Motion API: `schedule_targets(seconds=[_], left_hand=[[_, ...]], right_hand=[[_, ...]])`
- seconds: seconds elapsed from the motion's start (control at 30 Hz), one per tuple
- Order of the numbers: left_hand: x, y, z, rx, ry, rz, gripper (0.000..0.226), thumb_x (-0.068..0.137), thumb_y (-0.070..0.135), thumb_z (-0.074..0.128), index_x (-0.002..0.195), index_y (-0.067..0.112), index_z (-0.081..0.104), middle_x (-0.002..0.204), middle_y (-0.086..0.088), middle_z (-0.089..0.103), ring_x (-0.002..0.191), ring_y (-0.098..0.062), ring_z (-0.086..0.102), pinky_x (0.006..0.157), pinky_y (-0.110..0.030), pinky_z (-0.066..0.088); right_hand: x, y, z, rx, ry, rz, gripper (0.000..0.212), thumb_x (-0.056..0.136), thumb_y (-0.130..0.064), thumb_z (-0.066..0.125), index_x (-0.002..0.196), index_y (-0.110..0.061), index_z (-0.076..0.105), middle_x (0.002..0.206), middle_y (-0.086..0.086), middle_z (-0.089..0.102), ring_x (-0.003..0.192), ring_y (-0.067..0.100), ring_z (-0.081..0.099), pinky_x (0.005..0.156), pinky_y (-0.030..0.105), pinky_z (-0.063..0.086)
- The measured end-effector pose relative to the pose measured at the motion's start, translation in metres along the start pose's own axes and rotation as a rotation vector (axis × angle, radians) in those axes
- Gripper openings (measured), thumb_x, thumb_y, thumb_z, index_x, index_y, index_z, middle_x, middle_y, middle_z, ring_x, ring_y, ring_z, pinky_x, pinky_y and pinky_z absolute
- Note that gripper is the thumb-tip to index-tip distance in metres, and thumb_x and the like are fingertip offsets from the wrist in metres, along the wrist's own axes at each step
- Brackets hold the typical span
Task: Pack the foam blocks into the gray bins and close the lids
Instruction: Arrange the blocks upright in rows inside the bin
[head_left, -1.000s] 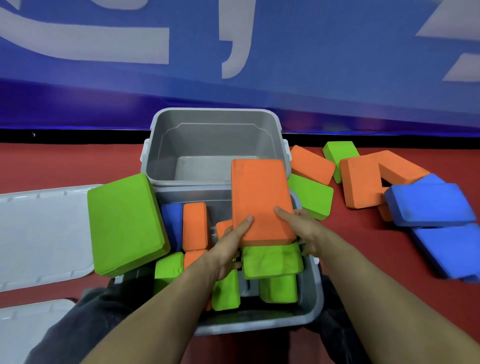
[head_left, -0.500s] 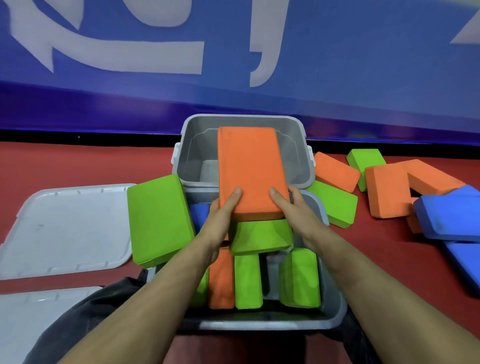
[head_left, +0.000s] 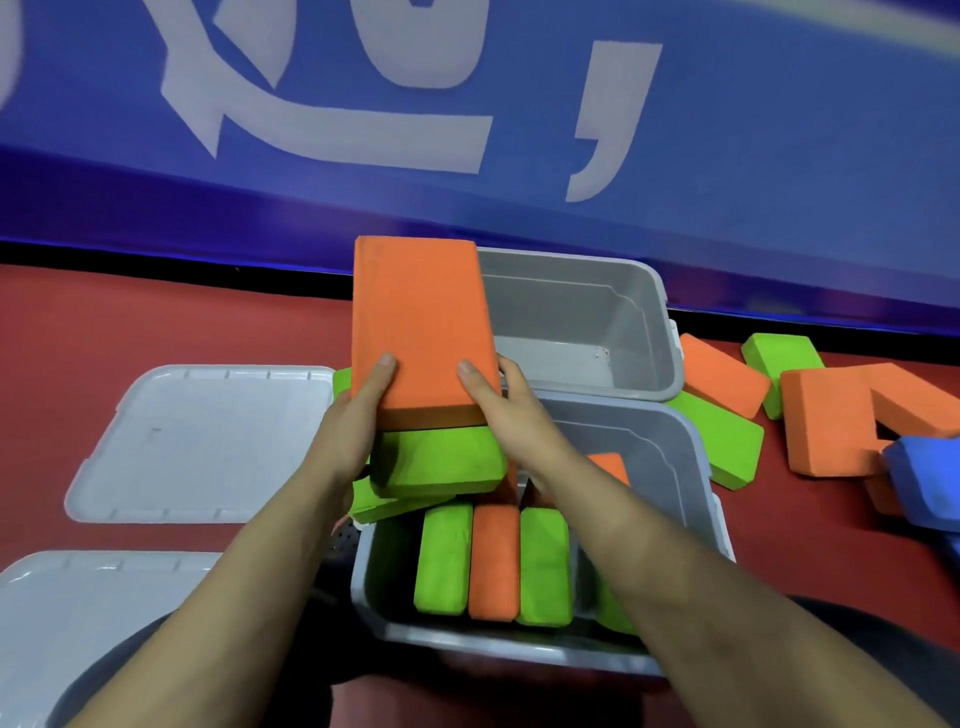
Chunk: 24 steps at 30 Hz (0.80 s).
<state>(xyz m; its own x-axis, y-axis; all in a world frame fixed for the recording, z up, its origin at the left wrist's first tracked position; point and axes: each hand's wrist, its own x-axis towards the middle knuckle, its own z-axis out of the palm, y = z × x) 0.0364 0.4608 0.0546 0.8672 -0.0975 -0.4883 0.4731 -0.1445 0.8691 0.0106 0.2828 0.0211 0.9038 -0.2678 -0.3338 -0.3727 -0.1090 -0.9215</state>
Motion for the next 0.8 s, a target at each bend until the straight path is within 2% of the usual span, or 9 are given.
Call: schedule_targets(seconds=[0.07, 0.13, 0.23, 0.33, 0.4, 0.5, 0.6, 0.73, 0.8], left_hand=[[0.007, -0.005, -0.01, -0.01, 0.031, -0.036, 0.059, 0.085, 0.076, 0.054, 0.12, 0.029, 0.059, 0.107, 0.011, 0.067, 0.096, -0.008, 0.062, 0.077, -0.035, 0.046], [0.011, -0.012, -0.016, -0.014, 0.071, -0.085, 0.071, 0.078, 0.078, 0.059, 0.125, 0.026, 0.06, 0.115, 0.004, 0.068, 0.099, -0.012, 0.063, 0.082, -0.04, 0.046], [0.016, -0.021, -0.016, -0.05, 0.205, -0.071, 0.101, 0.064, 0.077, 0.066, 0.142, 0.016, 0.048, 0.133, -0.004, 0.062, 0.112, -0.022, 0.063, 0.095, -0.047, 0.05], [0.016, -0.016, -0.012, 0.215, 0.424, 0.135, 0.1, 0.079, 0.06, 0.069, 0.157, 0.016, 0.023, 0.156, -0.013, 0.035, 0.136, -0.032, 0.047, 0.113, -0.051, 0.039], [0.013, -0.012, -0.008, 0.488, 0.536, 0.343, 0.088, 0.087, 0.049, 0.067, 0.157, 0.015, 0.025, 0.161, -0.012, 0.028, 0.147, -0.031, 0.032, 0.118, -0.052, 0.029], [0.011, -0.012, 0.004, 0.756, 0.504, 0.583, 0.069, 0.091, 0.046, 0.064, 0.15, 0.018, 0.041, 0.163, -0.007, 0.028, 0.152, -0.03, 0.02, 0.122, -0.053, 0.017], [0.007, -0.019, 0.025, 0.979, 0.398, 0.76, 0.057, 0.092, 0.05, 0.056, 0.141, 0.021, 0.054, 0.16, -0.003, 0.037, 0.152, -0.028, 0.024, 0.122, -0.053, 0.015], [0.004, -0.029, 0.047, 1.172, 0.323, 0.851, 0.056, 0.093, 0.05, 0.05, 0.138, 0.019, 0.057, 0.157, -0.005, 0.043, 0.148, -0.028, 0.033, 0.121, -0.052, 0.018], [0.003, -0.036, 0.052, 1.251, 0.305, 0.863, 0.058, 0.093, 0.051, 0.049, 0.139, 0.017, 0.057, 0.156, -0.007, 0.044, 0.147, -0.029, 0.036, 0.121, -0.051, 0.02]], right_hand=[[0.005, 0.0, 0.014, -0.021, -0.025, 0.012, 0.096, 0.058, -0.1, 0.052, 0.14, -0.048, 0.047, 0.14, -0.008, 0.059, 0.128, 0.016, 0.057, 0.112, 0.043, 0.043], [0.008, 0.006, 0.025, -0.055, -0.056, 0.034, 0.094, 0.064, -0.097, 0.051, 0.142, -0.044, 0.047, 0.141, -0.007, 0.059, 0.132, 0.018, 0.054, 0.114, 0.044, 0.041], [0.013, 0.017, 0.035, -0.108, -0.041, 0.074, 0.106, 0.053, -0.105, 0.045, 0.144, -0.05, 0.039, 0.144, 0.001, 0.055, 0.134, 0.025, 0.051, 0.113, 0.047, 0.04], [0.015, 0.022, 0.036, -0.11, -0.035, 0.07, 0.105, 0.052, -0.106, 0.045, 0.143, -0.053, 0.04, 0.142, -0.001, 0.056, 0.132, 0.022, 0.052, 0.113, 0.046, 0.04], [0.013, 0.023, 0.034, -0.097, -0.043, 0.055, 0.1, 0.056, -0.104, 0.046, 0.142, -0.054, 0.041, 0.141, -0.005, 0.058, 0.134, 0.019, 0.051, 0.115, 0.045, 0.039], [0.006, 0.024, 0.028, -0.063, -0.057, 0.014, 0.095, 0.066, -0.099, 0.044, 0.145, -0.048, 0.043, 0.144, -0.012, 0.057, 0.137, 0.013, 0.048, 0.118, 0.043, 0.035], [0.003, 0.027, 0.019, -0.039, -0.062, 0.0, 0.085, 0.074, -0.088, 0.043, 0.146, -0.043, 0.045, 0.144, -0.015, 0.057, 0.136, 0.011, 0.05, 0.119, 0.04, 0.035], [0.005, 0.041, 0.006, -0.012, -0.014, 0.05, 0.094, 0.068, -0.093, 0.038, 0.147, -0.043, 0.043, 0.147, -0.009, 0.055, 0.14, 0.015, 0.045, 0.12, 0.044, 0.033], [0.005, 0.046, -0.002, 0.028, 0.001, 0.083, 0.094, 0.067, -0.096, 0.037, 0.144, -0.042, 0.047, 0.145, -0.01, 0.056, 0.135, 0.014, 0.05, 0.116, 0.046, 0.038]])
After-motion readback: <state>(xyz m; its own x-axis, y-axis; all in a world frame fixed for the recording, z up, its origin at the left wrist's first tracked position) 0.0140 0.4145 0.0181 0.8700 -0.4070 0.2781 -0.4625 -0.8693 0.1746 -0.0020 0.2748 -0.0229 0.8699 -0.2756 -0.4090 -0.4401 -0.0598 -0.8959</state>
